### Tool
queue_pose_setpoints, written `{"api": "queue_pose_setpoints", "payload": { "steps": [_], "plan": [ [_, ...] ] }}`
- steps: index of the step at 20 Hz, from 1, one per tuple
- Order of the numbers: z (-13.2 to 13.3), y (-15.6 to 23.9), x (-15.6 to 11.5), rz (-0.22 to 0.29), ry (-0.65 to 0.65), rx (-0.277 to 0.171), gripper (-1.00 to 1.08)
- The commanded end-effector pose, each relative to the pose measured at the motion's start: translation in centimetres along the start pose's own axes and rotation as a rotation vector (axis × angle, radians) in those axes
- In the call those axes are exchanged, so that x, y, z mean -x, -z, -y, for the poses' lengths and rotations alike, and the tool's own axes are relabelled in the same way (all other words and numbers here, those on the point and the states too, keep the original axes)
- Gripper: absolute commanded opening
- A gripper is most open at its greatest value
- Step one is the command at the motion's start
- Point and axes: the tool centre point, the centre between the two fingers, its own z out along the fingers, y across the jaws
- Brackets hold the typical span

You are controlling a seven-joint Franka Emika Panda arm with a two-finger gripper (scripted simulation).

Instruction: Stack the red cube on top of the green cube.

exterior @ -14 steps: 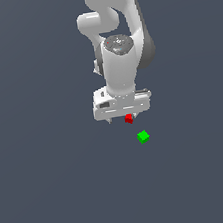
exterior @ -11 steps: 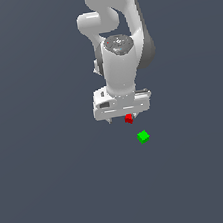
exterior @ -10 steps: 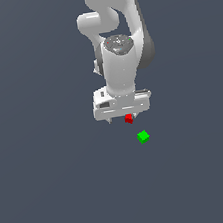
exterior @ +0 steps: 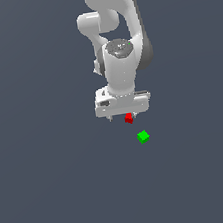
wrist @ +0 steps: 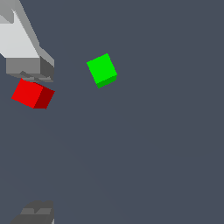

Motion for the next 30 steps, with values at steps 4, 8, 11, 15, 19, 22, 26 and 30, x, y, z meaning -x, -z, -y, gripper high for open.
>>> {"api": "queue_pose_setpoints", "payload": {
  "steps": [4,8,11,15,19,22,26,30],
  "plan": [
    [0.6,-1.9,2.2,0.007,-0.091,0.0,1.0],
    [1.4,-3.7,4.2,0.014,-0.177,0.0,1.0],
    [2.2,-5.1,5.7,0.019,-0.243,0.0,1.0],
    [3.1,-6.6,7.3,0.024,-0.318,0.0,1.0],
    [4.0,-7.9,8.5,0.029,-0.376,0.0,1.0],
    [4.5,-8.5,9.1,0.031,-0.408,-0.001,1.0],
    [5.0,-9.1,9.6,0.033,-0.436,-0.001,1.0],
    [5.3,-9.4,9.7,0.034,-0.446,-0.001,1.0]
  ]
}}
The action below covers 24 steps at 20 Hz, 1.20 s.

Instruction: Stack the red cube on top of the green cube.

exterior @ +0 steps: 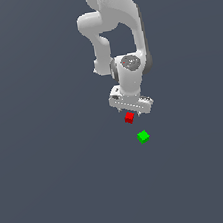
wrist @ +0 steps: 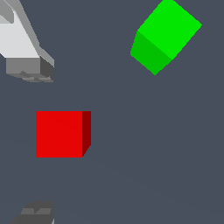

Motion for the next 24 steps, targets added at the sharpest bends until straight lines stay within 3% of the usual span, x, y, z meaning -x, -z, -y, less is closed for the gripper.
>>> {"api": "queue_pose_setpoints", "payload": {
  "steps": [1,10,24],
  "plan": [
    [0.1,-0.1,0.1,0.0,-0.005,0.0,1.0],
    [0.1,-0.5,0.0,0.0,0.0,-0.001,1.0],
    [0.0,-5.0,-0.1,0.0,0.0,-0.001,1.0]
  ]
}}
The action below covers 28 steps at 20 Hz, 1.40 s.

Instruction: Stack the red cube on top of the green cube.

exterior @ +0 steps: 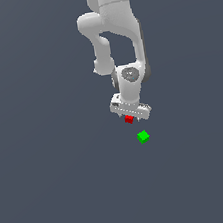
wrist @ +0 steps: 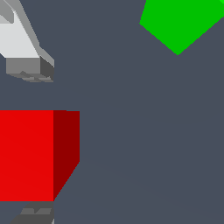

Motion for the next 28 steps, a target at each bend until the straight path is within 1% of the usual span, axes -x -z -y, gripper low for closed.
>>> {"api": "queue_pose_setpoints", "payload": {
  "steps": [1,2,13,17,22,28],
  "plan": [
    [0.0,-0.2,-0.1,-0.001,0.0,-0.001,1.0],
    [0.0,-0.2,-0.1,-0.001,0.0,-0.001,-1.0],
    [0.1,-0.2,0.0,-0.001,0.001,-0.001,-1.0],
    [0.1,0.4,0.0,-0.001,0.001,-0.001,-1.0],
    [0.0,2.3,0.0,-0.001,0.001,-0.001,-1.0],
    [0.0,6.2,0.1,-0.001,0.001,-0.001,-1.0]
  ]
}}
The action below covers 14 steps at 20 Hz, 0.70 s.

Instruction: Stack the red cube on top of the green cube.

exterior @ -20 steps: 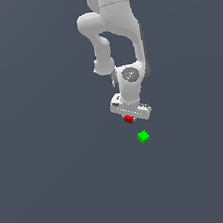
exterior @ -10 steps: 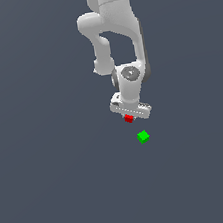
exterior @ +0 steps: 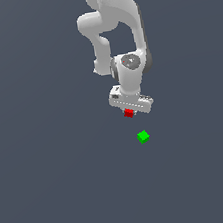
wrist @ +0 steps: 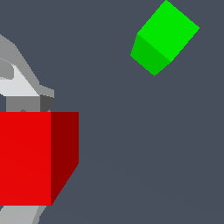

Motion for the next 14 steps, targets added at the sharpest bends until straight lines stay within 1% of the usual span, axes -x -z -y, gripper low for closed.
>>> {"api": "queue_pose_setpoints", "payload": {
  "steps": [1,7,14],
  "plan": [
    [0.0,1.6,0.0,-0.001,0.0,0.0,-1.0],
    [0.0,4.1,0.0,-0.001,0.0,0.0,-1.0],
    [0.1,4.7,-0.1,-0.001,0.0,0.0,-1.0]
  ]
}}
